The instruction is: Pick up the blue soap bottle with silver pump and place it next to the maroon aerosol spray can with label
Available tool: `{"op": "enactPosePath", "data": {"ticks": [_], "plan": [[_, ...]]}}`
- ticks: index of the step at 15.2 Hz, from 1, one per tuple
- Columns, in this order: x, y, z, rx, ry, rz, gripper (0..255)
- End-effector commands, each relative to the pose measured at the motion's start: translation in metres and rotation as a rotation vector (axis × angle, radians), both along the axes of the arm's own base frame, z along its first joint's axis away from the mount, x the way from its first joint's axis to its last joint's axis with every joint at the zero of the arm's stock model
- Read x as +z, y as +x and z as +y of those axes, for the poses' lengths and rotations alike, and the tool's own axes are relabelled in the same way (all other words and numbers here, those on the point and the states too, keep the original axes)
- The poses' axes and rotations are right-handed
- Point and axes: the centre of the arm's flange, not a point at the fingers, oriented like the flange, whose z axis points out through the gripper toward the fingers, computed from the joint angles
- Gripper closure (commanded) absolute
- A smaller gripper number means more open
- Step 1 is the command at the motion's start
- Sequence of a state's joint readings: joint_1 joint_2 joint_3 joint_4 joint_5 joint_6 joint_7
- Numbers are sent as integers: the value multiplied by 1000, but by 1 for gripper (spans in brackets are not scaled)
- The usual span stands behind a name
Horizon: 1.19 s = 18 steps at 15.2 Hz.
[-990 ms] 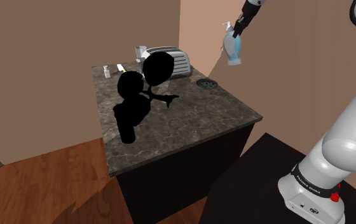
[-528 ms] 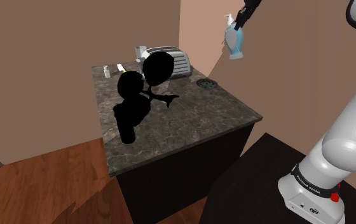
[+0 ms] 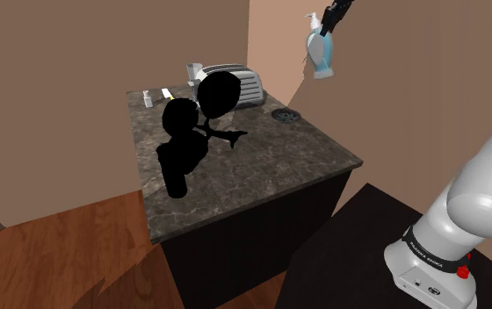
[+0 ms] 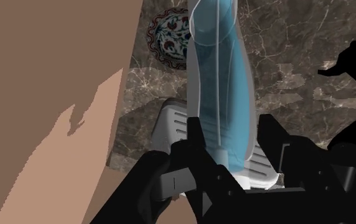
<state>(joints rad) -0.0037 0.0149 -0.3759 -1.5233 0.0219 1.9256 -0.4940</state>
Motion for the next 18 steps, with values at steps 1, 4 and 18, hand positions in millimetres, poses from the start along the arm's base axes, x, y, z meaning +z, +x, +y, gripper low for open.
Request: {"op": "enactPosePath", "data": {"ticks": [1, 4, 18], "plan": [[1, -1, 25, -1, 0, -1, 255], [1, -4, 65, -1, 0, -1, 255], [2, -17, 249, -1, 0, -1, 255]]}}
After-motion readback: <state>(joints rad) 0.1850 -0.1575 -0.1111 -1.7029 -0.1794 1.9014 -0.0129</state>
